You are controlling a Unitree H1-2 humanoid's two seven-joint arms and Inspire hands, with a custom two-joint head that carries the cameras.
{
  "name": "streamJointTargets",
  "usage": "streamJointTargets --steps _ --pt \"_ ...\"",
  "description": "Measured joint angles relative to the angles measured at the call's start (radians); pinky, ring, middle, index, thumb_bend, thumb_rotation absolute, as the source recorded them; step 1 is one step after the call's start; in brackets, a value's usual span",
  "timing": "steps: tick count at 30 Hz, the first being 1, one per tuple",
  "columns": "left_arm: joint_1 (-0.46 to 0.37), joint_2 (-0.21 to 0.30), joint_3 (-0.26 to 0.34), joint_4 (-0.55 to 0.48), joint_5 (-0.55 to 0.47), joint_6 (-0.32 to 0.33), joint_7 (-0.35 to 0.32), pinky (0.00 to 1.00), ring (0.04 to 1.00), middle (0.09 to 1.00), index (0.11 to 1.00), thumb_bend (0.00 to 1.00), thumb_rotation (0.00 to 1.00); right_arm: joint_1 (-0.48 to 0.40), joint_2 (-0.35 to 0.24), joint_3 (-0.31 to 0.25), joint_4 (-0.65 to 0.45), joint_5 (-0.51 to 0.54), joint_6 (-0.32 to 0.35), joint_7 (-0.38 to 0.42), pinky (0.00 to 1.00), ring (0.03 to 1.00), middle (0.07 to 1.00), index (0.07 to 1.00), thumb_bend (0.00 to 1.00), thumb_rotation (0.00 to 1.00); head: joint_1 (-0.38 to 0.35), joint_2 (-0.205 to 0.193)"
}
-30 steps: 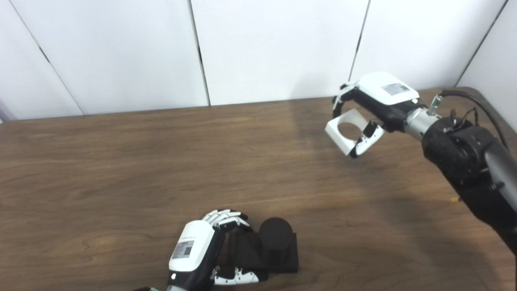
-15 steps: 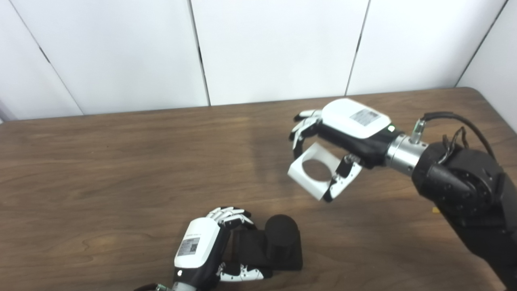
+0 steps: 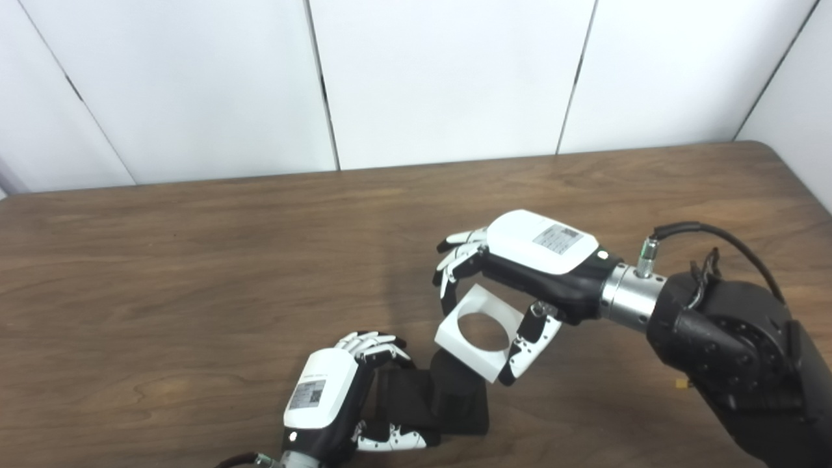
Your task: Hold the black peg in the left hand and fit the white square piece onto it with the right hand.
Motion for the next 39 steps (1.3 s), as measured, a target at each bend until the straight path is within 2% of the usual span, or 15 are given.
streamJointTargets --steps 4,17,30,33,39 --pt "0.000 0.000 -0.001 0.000 0.000 0.000 0.000 0.86 0.829 0.772 0.485 0.52 0.05 0.007 0.017 0.008 -0.004 0.000 -0.001 0.006 0.88 0.902 0.757 0.484 0.52 0.13 0.005 0.003" --pt "-0.003 -0.004 -0.009 -0.002 0.005 0.018 -0.002 0.87 0.836 0.776 0.485 0.52 0.05 0.034 0.021 0.025 -0.002 -0.002 -0.010 0.007 0.87 0.894 0.754 0.483 0.52 0.13 0.014 0.012" --pt "-0.003 -0.003 -0.011 -0.004 0.007 0.023 -0.009 0.87 0.836 0.777 0.485 0.52 0.05 0.057 0.045 0.046 0.012 -0.020 -0.077 -0.033 0.88 0.900 0.759 0.484 0.52 0.13 0.015 0.017" --pt "-0.005 -0.005 -0.013 -0.004 0.007 0.024 -0.010 0.87 0.836 0.778 0.485 0.52 0.05 0.064 0.056 0.071 0.043 -0.034 -0.091 -0.036 0.88 0.894 0.756 0.484 0.52 0.13 0.015 0.017" --pt "-0.005 -0.006 -0.015 -0.005 0.007 0.026 -0.013 0.88 0.837 0.779 0.485 0.52 0.05 0.079 0.070 0.083 0.072 -0.058 -0.119 -0.037 0.87 0.894 0.756 0.484 0.52 0.13 0.017 0.017"
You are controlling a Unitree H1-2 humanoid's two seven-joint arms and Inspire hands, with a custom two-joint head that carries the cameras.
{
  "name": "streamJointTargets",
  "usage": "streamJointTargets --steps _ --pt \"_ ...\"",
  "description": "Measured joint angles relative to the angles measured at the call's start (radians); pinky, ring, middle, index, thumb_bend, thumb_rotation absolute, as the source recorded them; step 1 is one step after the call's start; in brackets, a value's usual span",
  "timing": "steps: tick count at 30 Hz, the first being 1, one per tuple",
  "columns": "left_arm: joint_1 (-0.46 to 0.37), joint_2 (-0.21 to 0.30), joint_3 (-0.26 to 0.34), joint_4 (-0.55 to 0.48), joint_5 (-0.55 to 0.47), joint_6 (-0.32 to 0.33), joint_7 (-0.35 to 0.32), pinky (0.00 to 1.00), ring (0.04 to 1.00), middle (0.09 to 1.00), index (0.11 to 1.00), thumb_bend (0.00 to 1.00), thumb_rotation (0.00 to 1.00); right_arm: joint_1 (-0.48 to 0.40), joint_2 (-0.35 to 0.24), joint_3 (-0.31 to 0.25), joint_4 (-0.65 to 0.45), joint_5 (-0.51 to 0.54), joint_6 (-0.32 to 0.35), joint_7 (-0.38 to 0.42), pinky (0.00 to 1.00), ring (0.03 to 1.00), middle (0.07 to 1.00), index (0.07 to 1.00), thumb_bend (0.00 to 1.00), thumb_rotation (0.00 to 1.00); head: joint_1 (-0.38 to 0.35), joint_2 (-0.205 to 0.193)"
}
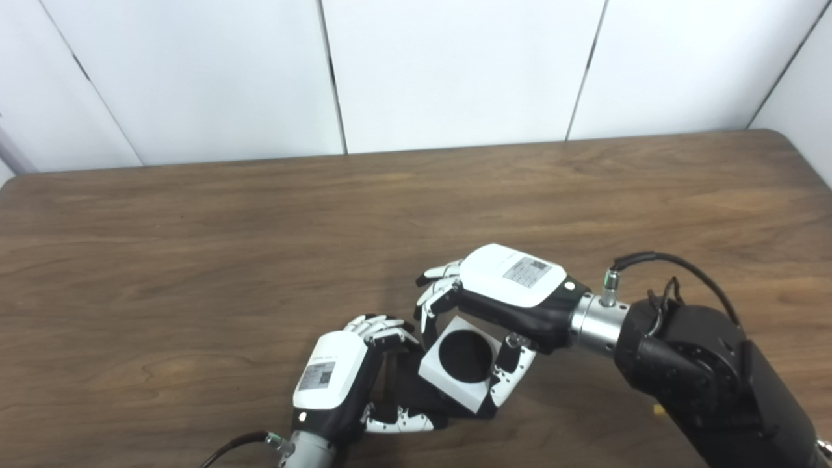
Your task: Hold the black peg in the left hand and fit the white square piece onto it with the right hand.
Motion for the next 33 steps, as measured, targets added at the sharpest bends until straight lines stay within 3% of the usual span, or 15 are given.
streamJointTargets --steps 15,16,19,23,33 --pt "-0.001 -0.004 0.000 -0.001 0.004 0.002 -0.001 0.87 0.836 0.778 0.485 0.52 0.05 0.018 0.030 0.010 0.040 -0.068 -0.078 -0.007 0.91 0.921 0.774 0.490 0.52 0.14 0.003 -0.003" --pt "-0.001 -0.004 0.000 -0.001 0.004 0.002 -0.001 0.88 0.837 0.779 0.485 0.52 0.05 0.018 0.031 0.010 0.040 -0.073 -0.077 -0.004 0.92 0.926 0.788 0.577 0.75 0.18 0.003 -0.003" --pt "-0.001 -0.004 0.000 -0.001 0.004 0.002 -0.001 0.87 0.836 0.778 0.485 0.52 0.05 0.018 0.031 0.010 0.037 -0.088 -0.073 0.025 0.94 0.944 0.835 0.699 0.95 0.31 0.003 -0.005" --pt "-0.001 -0.004 0.000 -0.001 0.004 0.002 -0.001 0.87 0.835 0.777 0.485 0.52 0.05 0.013 0.031 0.009 0.025 -0.112 -0.062 0.087 1.00 0.984 0.896 0.777 1.00 0.43 0.003 -0.005" --pt "-0.002 -0.004 0.000 -0.001 0.010 0.002 -0.001 0.86 0.820 0.768 0.492 0.52 0.06 -0.017 0.047 -0.028 0.001 -0.123 -0.029 0.136 1.00 0.991 0.904 0.785 1.00 0.50 0.003 -0.005"
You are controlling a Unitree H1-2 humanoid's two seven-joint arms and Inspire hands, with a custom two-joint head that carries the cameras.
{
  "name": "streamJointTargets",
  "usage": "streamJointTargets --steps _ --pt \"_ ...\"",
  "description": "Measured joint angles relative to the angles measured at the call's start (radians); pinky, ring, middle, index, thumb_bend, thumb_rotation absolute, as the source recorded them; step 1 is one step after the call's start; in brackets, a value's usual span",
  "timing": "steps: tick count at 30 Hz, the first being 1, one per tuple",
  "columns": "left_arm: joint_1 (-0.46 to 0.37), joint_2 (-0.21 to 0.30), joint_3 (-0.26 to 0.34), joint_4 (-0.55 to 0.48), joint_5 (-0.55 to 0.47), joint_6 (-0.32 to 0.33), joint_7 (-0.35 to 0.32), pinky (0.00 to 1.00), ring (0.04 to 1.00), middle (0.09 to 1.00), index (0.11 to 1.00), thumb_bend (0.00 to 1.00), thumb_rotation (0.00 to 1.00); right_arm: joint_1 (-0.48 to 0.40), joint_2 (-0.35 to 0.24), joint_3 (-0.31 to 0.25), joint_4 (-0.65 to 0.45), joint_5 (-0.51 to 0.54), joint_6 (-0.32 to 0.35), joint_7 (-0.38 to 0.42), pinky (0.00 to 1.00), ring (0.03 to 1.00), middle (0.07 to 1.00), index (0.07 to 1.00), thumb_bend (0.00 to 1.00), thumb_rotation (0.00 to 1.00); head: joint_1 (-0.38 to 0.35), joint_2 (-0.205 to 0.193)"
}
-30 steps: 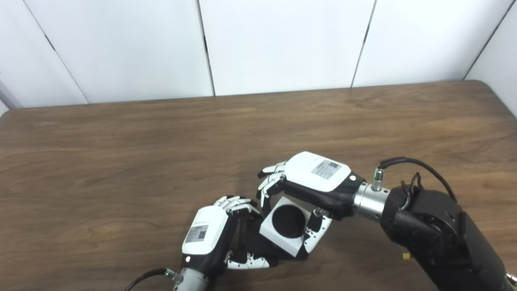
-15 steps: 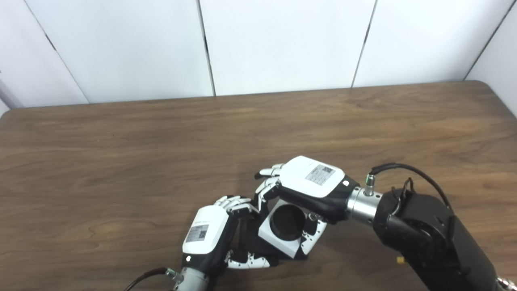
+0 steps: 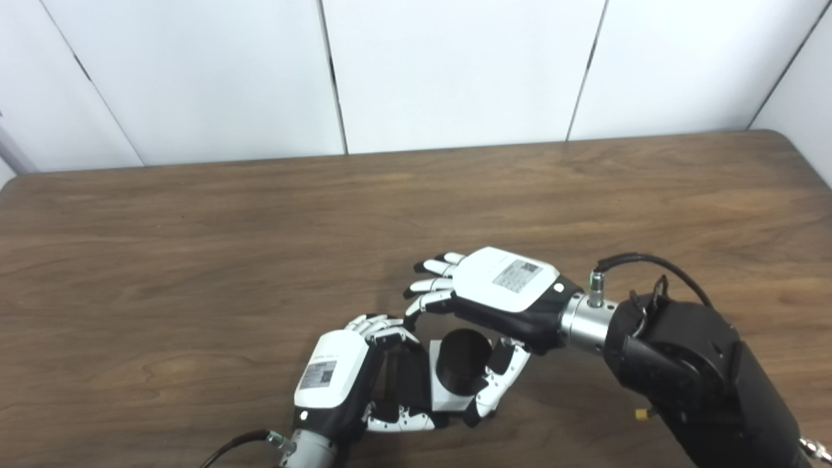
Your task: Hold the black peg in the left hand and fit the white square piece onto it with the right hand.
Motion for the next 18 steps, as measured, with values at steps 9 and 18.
streamJointTargets --steps 9,18 --pt "-0.006 -0.006 -0.001 -0.002 0.063 0.009 0.003 0.86 0.849 0.856 0.865 0.99 0.49 -0.001 0.000 -0.065 -0.005 -0.002 0.014 0.001 1.00 0.997 0.898 0.771 1.00 0.50 0.003 -0.002" --pt "-0.007 0.016 0.026 -0.031 -0.016 -0.003 -0.051 0.91 0.908 0.941 0.986 1.00 0.65 0.021 0.000 -0.101 -0.011 -0.014 0.048 0.004 1.00 1.000 0.904 0.787 1.00 0.48 0.005 -0.006"
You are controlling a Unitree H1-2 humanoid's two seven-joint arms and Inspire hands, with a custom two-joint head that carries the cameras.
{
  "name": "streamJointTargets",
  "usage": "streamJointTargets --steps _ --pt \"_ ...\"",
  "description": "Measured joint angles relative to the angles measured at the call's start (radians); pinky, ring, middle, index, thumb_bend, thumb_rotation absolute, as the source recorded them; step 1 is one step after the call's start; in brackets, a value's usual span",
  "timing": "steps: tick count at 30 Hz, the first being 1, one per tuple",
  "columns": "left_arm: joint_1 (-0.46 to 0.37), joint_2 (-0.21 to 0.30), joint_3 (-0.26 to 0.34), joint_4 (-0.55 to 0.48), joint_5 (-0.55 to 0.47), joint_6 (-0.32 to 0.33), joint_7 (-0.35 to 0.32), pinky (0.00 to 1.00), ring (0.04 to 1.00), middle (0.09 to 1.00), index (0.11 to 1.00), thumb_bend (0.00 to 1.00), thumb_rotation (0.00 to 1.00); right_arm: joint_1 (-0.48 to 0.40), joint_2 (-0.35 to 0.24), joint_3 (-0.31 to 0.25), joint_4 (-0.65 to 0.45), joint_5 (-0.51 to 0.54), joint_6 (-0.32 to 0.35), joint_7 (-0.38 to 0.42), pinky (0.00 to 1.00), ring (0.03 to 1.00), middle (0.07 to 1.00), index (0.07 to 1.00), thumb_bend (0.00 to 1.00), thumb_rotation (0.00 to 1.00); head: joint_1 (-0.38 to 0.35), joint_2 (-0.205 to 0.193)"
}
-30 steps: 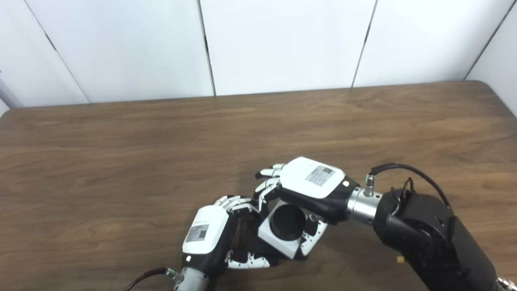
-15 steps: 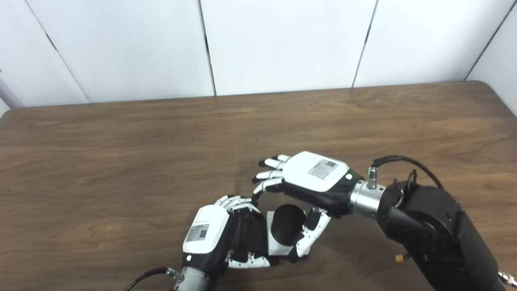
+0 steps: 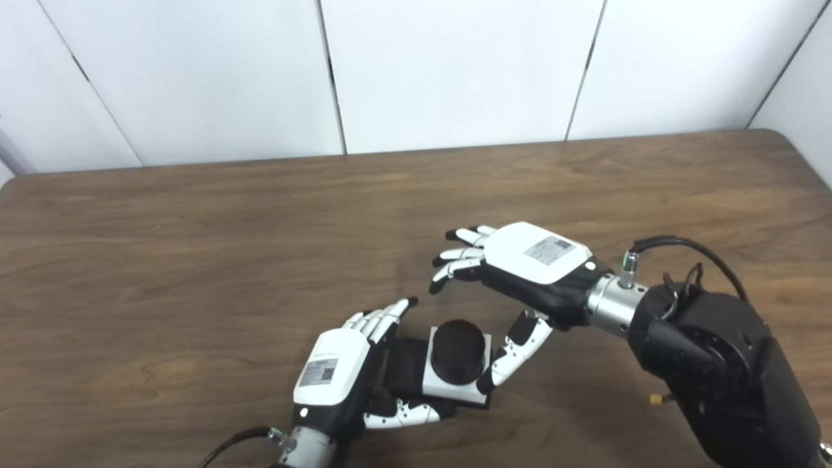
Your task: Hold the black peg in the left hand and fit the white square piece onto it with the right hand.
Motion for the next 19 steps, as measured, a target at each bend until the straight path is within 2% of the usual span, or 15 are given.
streamJointTargets --steps 4,7,9,11,12,14,16,18,19 --pt "0.005 0.024 0.032 -0.029 -0.055 -0.004 -0.023 0.91 0.925 0.962 0.997 1.00 0.69 0.014 0.000 -0.030 0.000 0.019 0.015 -0.003 1.00 0.996 0.900 0.787 1.00 0.47 0.000 -0.003" --pt "0.019 0.029 0.060 -0.076 -0.092 -0.001 -0.037 0.89 0.919 0.961 1.000 1.00 0.67 0.029 0.000 -0.065 -0.001 0.048 0.030 -0.022 1.00 0.999 0.900 0.796 1.00 0.47 0.003 -0.008" --pt "0.024 0.030 0.082 -0.089 -0.124 0.006 -0.047 0.85 0.922 0.968 1.000 1.00 0.67 0.038 0.000 -0.091 -0.001 0.082 0.046 -0.029 0.95 0.995 0.904 0.814 0.98 0.51 0.002 -0.009" --pt "0.038 0.022 0.116 -0.122 -0.175 0.036 -0.058 0.80 0.915 0.968 0.999 1.00 0.66 0.064 0.000 -0.140 -0.003 0.142 0.070 -0.054 0.87 0.985 0.907 0.831 0.94 0.55 0.002 -0.011" --pt "0.049 0.014 0.144 -0.135 -0.203 0.044 -0.057 0.80 0.928 0.972 0.993 1.00 0.66 0.081 0.001 -0.166 -0.002 0.169 0.083 -0.075 0.84 0.985 0.944 0.891 0.86 0.66 0.002 -0.012" --pt "0.066 -0.002 0.201 -0.142 -0.300 0.047 -0.041 0.83 0.948 0.976 0.981 1.00 0.68 0.144 0.007 -0.225 0.003 0.218 0.087 -0.148 0.84 0.994 0.983 0.954 0.80 0.76 0.000 -0.012" --pt "0.074 -0.002 0.249 -0.134 -0.391 0.038 -0.015 0.89 0.968 0.992 0.995 0.99 0.78 0.222 0.021 -0.260 0.026 0.258 0.077 -0.226 0.89 0.999 0.996 0.988 0.74 0.90 -0.003 -0.012" --pt "0.082 -0.004 0.283 -0.124 -0.455 0.032 0.009 0.91 0.970 0.993 0.999 0.97 0.82 0.290 0.040 -0.281 0.064 0.290 0.060 -0.299 0.92 1.000 1.000 0.998 0.72 0.93 -0.005 -0.011" --pt "0.085 -0.005 0.296 -0.117 -0.488 0.032 0.015 0.94 0.985 0.998 1.000 0.91 0.88 0.318 0.049 -0.288 0.080 0.309 0.055 -0.337 0.94 1.000 1.000 1.000 0.67 0.97 -0.005 -0.011"
